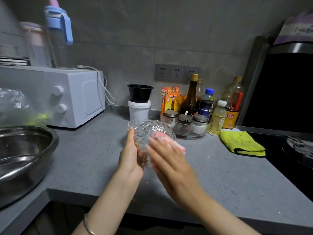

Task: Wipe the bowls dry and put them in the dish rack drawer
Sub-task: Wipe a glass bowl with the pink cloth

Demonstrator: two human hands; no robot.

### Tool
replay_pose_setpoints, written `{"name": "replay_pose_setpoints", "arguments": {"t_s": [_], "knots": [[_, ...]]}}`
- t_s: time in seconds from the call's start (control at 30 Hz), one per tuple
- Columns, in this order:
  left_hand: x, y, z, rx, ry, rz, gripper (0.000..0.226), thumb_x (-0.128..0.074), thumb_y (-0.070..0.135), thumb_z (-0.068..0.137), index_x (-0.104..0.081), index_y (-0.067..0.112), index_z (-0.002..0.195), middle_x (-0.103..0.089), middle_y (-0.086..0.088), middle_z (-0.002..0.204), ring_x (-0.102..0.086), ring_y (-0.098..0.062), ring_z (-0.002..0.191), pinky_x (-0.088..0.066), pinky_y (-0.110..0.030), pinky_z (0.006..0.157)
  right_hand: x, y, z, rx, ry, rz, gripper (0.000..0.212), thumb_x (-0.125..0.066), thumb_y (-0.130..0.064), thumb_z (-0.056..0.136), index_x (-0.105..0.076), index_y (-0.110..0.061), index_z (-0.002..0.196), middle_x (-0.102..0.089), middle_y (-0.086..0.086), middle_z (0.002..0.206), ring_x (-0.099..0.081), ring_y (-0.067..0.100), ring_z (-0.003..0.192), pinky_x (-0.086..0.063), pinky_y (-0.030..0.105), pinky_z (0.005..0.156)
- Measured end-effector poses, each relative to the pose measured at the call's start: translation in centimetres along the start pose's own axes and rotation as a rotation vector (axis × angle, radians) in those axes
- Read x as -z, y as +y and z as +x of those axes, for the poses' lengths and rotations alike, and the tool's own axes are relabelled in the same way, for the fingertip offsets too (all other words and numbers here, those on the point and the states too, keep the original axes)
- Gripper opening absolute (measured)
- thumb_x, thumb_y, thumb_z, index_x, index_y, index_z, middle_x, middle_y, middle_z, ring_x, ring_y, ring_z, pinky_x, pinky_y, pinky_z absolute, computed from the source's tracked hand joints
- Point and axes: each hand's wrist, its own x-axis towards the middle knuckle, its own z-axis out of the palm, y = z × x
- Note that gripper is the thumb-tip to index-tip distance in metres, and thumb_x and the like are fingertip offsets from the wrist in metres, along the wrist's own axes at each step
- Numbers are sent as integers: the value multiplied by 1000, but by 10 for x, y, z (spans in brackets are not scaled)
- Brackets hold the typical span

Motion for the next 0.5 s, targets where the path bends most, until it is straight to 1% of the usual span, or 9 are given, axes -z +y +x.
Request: {"name": "replay_pose_setpoints", "arguments": {"t_s": [0.07, 0.1, 0.17, 0.2, 0.27, 0.3, 0.33, 0.4, 0.5], "knots": [[0, -2, -2, 14, -59, 28, 69, -53, 68, 79, -66, 10, 113, -71, -10, 106, -69, -23, 94, -52, -33, 70, 0, -3, 3, 78, -43, -37, 44, -54, -12, 95, -46, -7, 138, -36, 8, 150, -26, 19, 143, -26, 40, 115], [-1, -4, -5, 20, -109, 45, 65, -51, 67, 82, -67, 11, 110, -72, -10, 105, -70, -21, 92, -52, -31, 73, 2, -1, 10, 87, -43, -48, 45, -55, -12, 95, -45, -7, 139, -36, 8, 150, -26, 19, 143, -26, 38, 115], [-4, -6, -6, -3, -140, 51, 53, -47, 62, 87, -69, 15, 97, -75, -4, 88, -71, -13, 75, -52, -26, 65, 8, 6, 23, 37, -9, -63, 45, -51, -17, 97, -44, -7, 140, -36, 8, 150, -27, 17, 142, -27, 37, 115], [-4, -4, -5, -11, -119, 46, 52, -48, 62, 87, -69, 15, 96, -75, -3, 85, -72, -13, 73, -52, -25, 64, 10, 11, 26, -9, 17, -63, 45, -49, -19, 98, -43, -7, 140, -36, 7, 150, -28, 16, 142, -29, 37, 114], [-5, -1, -1, -13, -84, -1, 64, -54, 67, 80, -67, 13, 112, -74, -8, 100, -71, -22, 88, -53, -32, 72, 9, 14, 22, -74, 49, -45, 45, -47, -20, 98, -43, -6, 141, -36, 7, 150, -27, 15, 142, -32, 39, 113], [-5, 0, -1, -18, -50, -21, 68, -55, 68, 78, -66, 12, 116, -72, -10, 106, -70, -25, 93, -53, -35, 73, 7, 12, 15, -72, 52, -40, 44, -49, -17, 97, -44, -5, 140, -36, 7, 150, -27, 16, 142, -32, 40, 112], [-4, 0, 1, -23, -10, -18, 69, -54, 68, 78, -66, 12, 116, -71, -11, 107, -70, -26, 92, -53, -35, 71, 4, 9, 9, -49, 50, -40, 44, -51, -15, 96, -45, -5, 138, -37, 7, 149, -28, 17, 142, -33, 41, 112], [-1, -2, 1, -25, 33, 5, 67, -54, 70, 78, -68, 12, 109, -73, -10, 100, -70, -24, 85, -52, -31, 63, -1, 1, 1, 17, 27, -47, 43, -57, -11, 94, -49, -6, 136, -40, 7, 147, -31, 18, 141, -33, 41, 112], [-1, -5, 0, -39, -3, 33, 61, -53, 67, 81, -68, 11, 102, -74, -6, 83, -71, -18, 68, -52, -25, 51, 3, 8, 12, 30, -6, -50, 46, -57, -16, 95, -46, -7, 139, -38, 7, 149, -29, 16, 142, -27, 35, 115]]}}
